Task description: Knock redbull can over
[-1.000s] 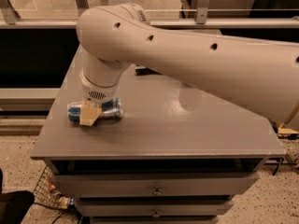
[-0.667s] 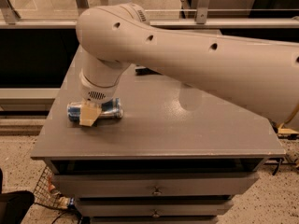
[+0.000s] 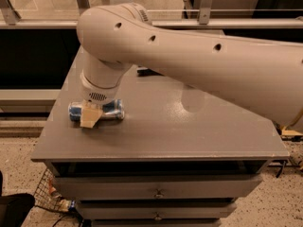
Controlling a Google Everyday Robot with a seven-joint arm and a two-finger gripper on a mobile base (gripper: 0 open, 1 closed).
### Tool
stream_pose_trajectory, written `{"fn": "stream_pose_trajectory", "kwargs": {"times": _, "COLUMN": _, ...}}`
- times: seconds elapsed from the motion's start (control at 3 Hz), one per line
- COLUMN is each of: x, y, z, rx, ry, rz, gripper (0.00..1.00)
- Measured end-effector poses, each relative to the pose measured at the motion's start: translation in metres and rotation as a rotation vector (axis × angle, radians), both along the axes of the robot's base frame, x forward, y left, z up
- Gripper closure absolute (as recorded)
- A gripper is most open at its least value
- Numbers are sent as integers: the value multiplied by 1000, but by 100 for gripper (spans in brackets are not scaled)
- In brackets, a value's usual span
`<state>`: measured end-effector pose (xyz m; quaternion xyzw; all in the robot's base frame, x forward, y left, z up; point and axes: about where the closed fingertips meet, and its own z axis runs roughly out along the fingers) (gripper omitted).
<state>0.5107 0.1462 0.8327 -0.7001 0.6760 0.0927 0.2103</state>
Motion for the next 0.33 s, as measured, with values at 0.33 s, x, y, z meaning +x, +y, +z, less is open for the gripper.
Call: {"fn": "stream_pose_trajectory", "kwargs": {"times": 0.33, "x": -1, "y": 1, "z": 0, "rx": -1, "ry": -1, "rz": 2, "gripper": 0}}
